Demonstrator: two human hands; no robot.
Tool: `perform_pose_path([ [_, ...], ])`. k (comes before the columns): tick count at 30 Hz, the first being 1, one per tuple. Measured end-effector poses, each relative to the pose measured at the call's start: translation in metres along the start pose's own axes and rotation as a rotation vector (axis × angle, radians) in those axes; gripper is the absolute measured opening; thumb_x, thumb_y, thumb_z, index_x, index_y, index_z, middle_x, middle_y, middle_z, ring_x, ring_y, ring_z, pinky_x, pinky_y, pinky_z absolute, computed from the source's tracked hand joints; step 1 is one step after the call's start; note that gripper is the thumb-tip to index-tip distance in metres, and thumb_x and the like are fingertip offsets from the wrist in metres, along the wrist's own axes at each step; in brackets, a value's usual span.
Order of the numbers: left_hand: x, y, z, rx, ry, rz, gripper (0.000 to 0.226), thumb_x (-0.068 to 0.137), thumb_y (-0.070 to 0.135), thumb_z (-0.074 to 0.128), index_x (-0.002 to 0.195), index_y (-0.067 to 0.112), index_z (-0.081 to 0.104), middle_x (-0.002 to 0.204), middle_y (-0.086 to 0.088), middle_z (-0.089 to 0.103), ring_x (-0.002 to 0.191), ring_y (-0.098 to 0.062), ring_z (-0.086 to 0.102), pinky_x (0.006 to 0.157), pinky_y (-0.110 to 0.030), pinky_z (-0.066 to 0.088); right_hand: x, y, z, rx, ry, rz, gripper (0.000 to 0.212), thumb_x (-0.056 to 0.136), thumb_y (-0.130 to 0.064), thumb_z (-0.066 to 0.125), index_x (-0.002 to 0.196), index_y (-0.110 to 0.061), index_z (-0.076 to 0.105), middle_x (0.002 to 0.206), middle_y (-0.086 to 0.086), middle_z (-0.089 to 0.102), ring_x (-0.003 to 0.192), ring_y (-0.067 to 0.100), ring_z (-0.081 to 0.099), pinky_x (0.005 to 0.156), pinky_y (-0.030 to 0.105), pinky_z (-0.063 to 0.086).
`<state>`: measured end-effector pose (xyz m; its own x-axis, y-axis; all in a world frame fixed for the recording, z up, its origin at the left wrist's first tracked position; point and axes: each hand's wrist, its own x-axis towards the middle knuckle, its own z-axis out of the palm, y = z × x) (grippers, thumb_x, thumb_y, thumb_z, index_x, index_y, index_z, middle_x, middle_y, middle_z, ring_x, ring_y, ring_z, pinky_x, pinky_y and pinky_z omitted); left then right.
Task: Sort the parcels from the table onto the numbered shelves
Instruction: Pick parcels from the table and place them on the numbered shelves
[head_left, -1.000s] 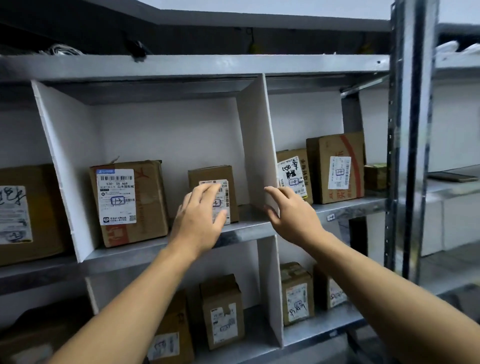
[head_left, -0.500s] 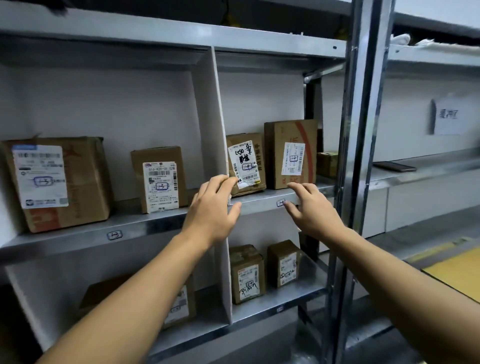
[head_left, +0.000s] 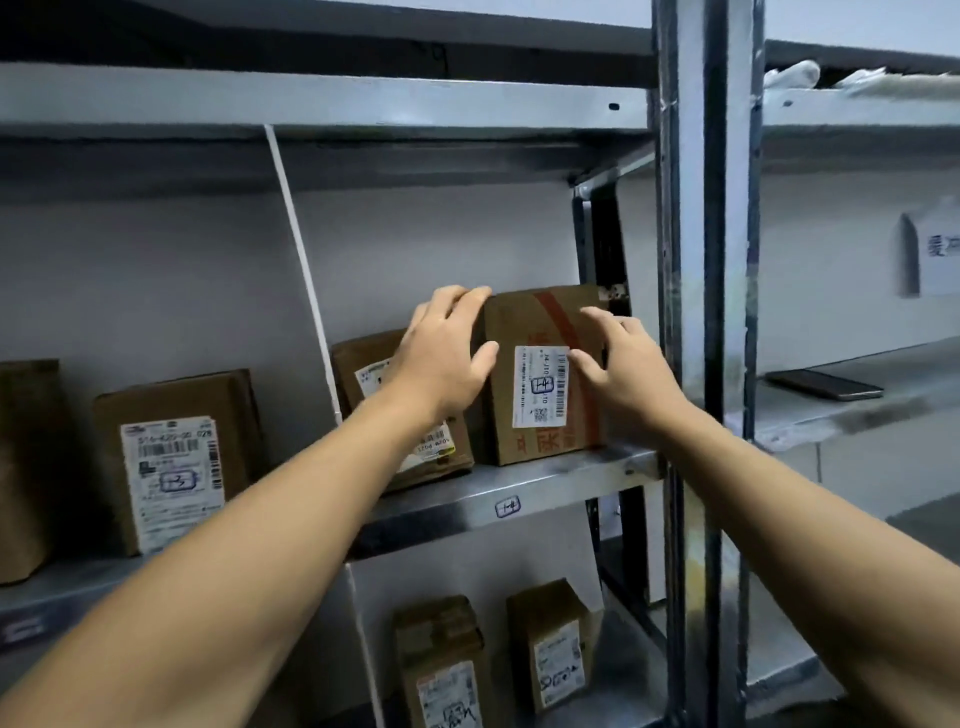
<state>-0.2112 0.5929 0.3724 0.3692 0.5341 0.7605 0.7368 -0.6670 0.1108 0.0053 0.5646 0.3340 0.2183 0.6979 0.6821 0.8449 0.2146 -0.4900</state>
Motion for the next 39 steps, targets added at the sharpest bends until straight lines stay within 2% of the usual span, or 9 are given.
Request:
perform_pose_path([
  [9, 0.059, 0.010, 0.032, -0.016, -0.034, -0.146, 0.062, 0.096, 0.031, 0.055, 0.151, 0.026, 0.027, 0.155, -0.010, 0.024, 0.141, -0.034, 0.029, 0.111, -0.044, 0.034, 0.058, 0.020, 0.021, 0.315, 0.090, 0.114, 0.063, 0.098, -0.033, 0.058, 0.154, -0.028, 0.030, 0.143, 0.013, 0.053, 0.130, 0.030, 0.050, 0.108, 0.036, 0.038],
  [13, 0.066, 0.016, 0.042, 0.049, -0.086, -0.105, 0.050, 0.096, 0.028, 0.053, 0.143, 0.017, 0.040, 0.143, -0.010, 0.037, 0.132, -0.032, 0.039, 0.106, -0.041, 0.039, 0.059, 0.022, 0.026, 0.368, 0.115, 0.084, 0.059, 0.098, -0.028, 0.059, 0.152, -0.025, 0.034, 0.142, 0.010, 0.054, 0.128, 0.026, 0.052, 0.100, 0.025, 0.037],
  [17, 0.069, 0.018, 0.042, 0.055, -0.067, -0.119, 0.042, 0.095, 0.022, 0.053, 0.136, 0.014, 0.049, 0.133, -0.011, 0.045, 0.123, -0.032, 0.046, 0.100, -0.040, 0.045, 0.061, 0.026, 0.019, 0.402, 0.127, 0.085, 0.058, 0.097, -0.030, 0.061, 0.150, -0.028, 0.037, 0.139, 0.008, 0.058, 0.125, 0.025, 0.056, 0.109, 0.040, 0.044],
  [22, 0.069, 0.027, 0.050, 0.040, -0.092, -0.073, 0.045, 0.096, 0.024, 0.052, 0.140, 0.015, 0.046, 0.136, -0.008, 0.044, 0.126, -0.032, 0.044, 0.103, -0.044, 0.045, 0.057, 0.030, 0.009, 0.370, 0.125, 0.101, 0.057, 0.100, -0.029, 0.057, 0.152, -0.028, 0.034, 0.143, 0.009, 0.054, 0.130, 0.027, 0.052, 0.110, 0.038, 0.042],
  [26, 0.068, 0.026, 0.050, 0.059, -0.116, -0.057, 0.054, 0.097, 0.028, 0.052, 0.148, 0.017, 0.036, 0.145, -0.008, 0.040, 0.133, -0.032, 0.039, 0.107, -0.042, 0.041, 0.055, 0.028, 0.009, 0.330, 0.107, 0.115, 0.063, 0.100, -0.032, 0.056, 0.156, -0.027, 0.026, 0.148, 0.011, 0.049, 0.135, 0.028, 0.047, 0.112, 0.038, 0.037],
  [29, 0.062, 0.021, 0.044, 0.056, -0.117, -0.007, 0.060, 0.097, 0.032, 0.052, 0.151, 0.021, 0.029, 0.152, -0.007, 0.034, 0.139, -0.030, 0.033, 0.112, -0.043, 0.036, 0.048, 0.023, 0.008, 0.252, 0.178, 0.043, 0.065, 0.099, -0.031, 0.058, 0.156, -0.024, 0.028, 0.146, 0.015, 0.047, 0.136, 0.028, 0.043, 0.112, 0.036, 0.033],
  [34, 0.046, 0.008, 0.017, 0.063, 0.011, 0.029, 0.053, 0.095, 0.029, 0.054, 0.145, 0.016, 0.040, 0.146, -0.008, 0.041, 0.136, -0.029, 0.036, 0.112, -0.041, 0.034, 0.032, 0.007, 0.012, 0.185, 0.286, -0.168, 0.052, 0.098, -0.028, 0.060, 0.147, -0.017, 0.045, 0.144, 0.011, 0.047, 0.133, 0.024, 0.044, 0.112, 0.034, 0.036],
  [37, 0.027, -0.004, -0.002, 0.146, 0.026, 0.005, 0.049, 0.095, 0.029, 0.055, 0.141, 0.016, 0.046, 0.140, -0.009, 0.046, 0.130, -0.029, 0.041, 0.107, -0.041, 0.036, 0.017, -0.011, 0.024, 0.210, 0.222, -0.263, 0.047, 0.097, -0.028, 0.061, 0.142, -0.018, 0.052, 0.135, 0.008, 0.056, 0.122, 0.019, 0.053, 0.102, 0.025, 0.039],
  [39, 0.014, -0.014, -0.011, 0.204, -0.011, -0.045, 0.048, 0.095, 0.030, 0.055, 0.140, 0.016, 0.047, 0.139, -0.010, 0.046, 0.129, -0.030, 0.041, 0.106, -0.041, 0.036, 0.006, -0.024, 0.036, 0.241, 0.157, -0.296, 0.045, 0.097, -0.029, 0.062, 0.140, -0.017, 0.054, 0.129, 0.007, 0.060, 0.117, 0.019, 0.056, 0.100, 0.027, 0.043],
])
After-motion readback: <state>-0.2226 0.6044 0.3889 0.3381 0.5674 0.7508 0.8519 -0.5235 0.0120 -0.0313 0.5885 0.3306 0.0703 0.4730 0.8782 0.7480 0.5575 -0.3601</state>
